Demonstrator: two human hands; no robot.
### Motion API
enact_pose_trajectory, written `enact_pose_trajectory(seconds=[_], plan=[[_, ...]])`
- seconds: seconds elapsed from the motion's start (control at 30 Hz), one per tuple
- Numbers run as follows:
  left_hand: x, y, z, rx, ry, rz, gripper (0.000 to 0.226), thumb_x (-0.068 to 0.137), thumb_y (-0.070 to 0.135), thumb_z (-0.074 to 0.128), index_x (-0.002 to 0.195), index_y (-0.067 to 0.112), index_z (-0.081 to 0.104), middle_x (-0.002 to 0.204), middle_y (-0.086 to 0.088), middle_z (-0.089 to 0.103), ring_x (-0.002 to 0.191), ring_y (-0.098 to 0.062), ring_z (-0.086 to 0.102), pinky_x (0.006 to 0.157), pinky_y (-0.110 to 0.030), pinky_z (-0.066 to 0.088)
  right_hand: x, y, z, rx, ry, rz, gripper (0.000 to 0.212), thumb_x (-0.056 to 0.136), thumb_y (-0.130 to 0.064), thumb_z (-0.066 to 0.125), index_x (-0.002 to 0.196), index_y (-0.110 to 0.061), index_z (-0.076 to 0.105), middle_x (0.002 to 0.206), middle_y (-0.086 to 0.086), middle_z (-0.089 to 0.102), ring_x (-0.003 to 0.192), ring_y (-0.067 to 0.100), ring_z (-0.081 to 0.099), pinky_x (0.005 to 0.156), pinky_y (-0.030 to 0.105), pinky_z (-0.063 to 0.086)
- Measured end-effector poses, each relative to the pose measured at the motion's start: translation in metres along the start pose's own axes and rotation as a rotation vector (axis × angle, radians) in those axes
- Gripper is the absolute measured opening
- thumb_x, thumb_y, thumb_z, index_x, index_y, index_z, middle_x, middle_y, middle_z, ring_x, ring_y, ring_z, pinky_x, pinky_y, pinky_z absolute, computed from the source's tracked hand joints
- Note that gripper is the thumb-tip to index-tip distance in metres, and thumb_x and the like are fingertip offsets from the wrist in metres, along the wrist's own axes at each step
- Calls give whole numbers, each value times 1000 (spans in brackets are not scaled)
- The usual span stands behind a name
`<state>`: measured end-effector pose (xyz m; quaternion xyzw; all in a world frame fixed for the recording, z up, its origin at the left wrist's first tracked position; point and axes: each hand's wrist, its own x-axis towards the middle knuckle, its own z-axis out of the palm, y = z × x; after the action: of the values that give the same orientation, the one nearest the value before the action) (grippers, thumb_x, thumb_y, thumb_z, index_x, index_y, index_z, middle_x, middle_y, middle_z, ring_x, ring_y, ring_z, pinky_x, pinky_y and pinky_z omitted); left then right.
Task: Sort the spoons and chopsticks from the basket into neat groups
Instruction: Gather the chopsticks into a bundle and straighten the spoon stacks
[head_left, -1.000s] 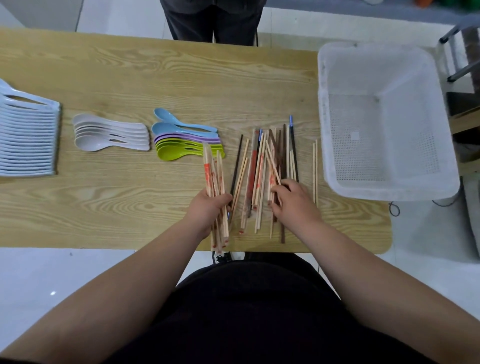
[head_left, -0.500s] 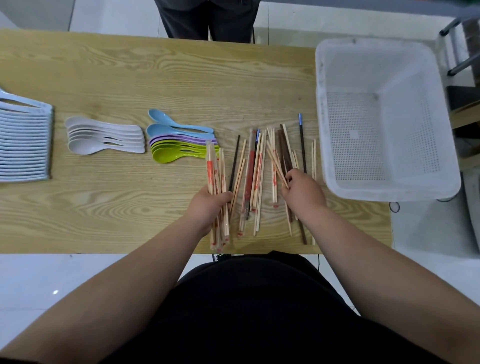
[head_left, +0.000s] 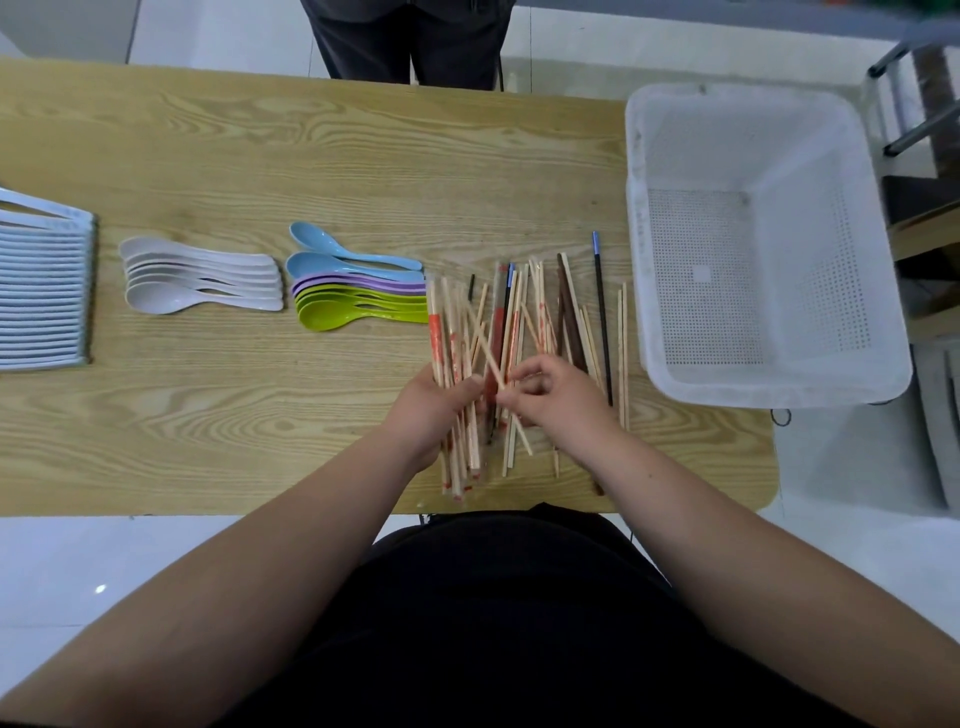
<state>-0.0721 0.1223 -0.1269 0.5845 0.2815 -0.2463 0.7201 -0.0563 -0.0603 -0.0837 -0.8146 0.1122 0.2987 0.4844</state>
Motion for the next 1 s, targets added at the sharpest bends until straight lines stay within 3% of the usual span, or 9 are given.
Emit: enact_pose_trajectory(seconds=[0.1,0.23,0.33,0.4,0.53,0.7,0.8,0.9,1.0], plan=[[0,1,10,-19,-34,40,23,88,23,75,107,13,71,100,-12,77,95,-31,75,85,-46,60,-4,-5,15,-14,-71,-84,15,82,-30,81,89,-24,70,84,-2,74,78,14,72,78,42,61],[4,2,2,74,42,41,40,71,40,79,105,20,72,96,-4,78,92,-27,75,89,-51,58,5,10,2,-236,105,-83,14,88,-41,72,93,-31,66,87,-14,66,77,1,63,70,23,52],[4,-3,-5,67,62,15,49,66,44,79,103,15,69,85,-8,76,81,-28,73,88,-57,57,13,29,-15,-524,239,0,28,88,-36,73,108,-26,56,105,-8,51,88,10,58,79,30,53],[3,-7,-8,34,42,8,48,68,38,81,105,11,66,80,-11,72,75,-28,69,88,-57,55,15,36,-20,-587,211,30,28,90,-29,70,113,-23,55,103,-5,55,84,14,58,70,33,51],[4,-9,-10,30,26,1,43,71,28,81,106,10,63,75,-8,70,69,-25,67,78,-48,57,12,32,-20,-445,208,70,18,96,-24,62,113,-25,60,86,-12,63,70,7,62,55,26,47],[5,-6,3,41,29,42,38,76,29,80,109,14,68,86,-5,76,77,-23,72,73,-40,59,-4,5,-3,-123,47,-8,15,89,-30,73,101,-31,64,87,-8,70,75,6,70,65,23,54],[4,-4,12,-26,2,64,36,85,17,80,117,7,65,97,-11,77,90,-28,75,70,-35,60,-8,-5,9,-45,-1,-54,14,86,-27,78,93,-27,66,88,-5,71,81,12,70,75,31,57],[5,0,15,-64,25,45,29,87,8,75,113,3,63,87,-11,76,79,-28,75,62,-34,59,-7,-3,9,-26,-25,-60,9,88,-30,76,92,-26,69,90,-7,72,84,12,69,80,36,58],[7,0,12,32,69,61,29,79,17,77,104,8,65,71,1,72,60,-16,68,57,-31,54,-2,15,-1,-187,85,-68,9,95,-37,64,101,-33,68,103,-18,67,85,-4,61,73,21,51]])
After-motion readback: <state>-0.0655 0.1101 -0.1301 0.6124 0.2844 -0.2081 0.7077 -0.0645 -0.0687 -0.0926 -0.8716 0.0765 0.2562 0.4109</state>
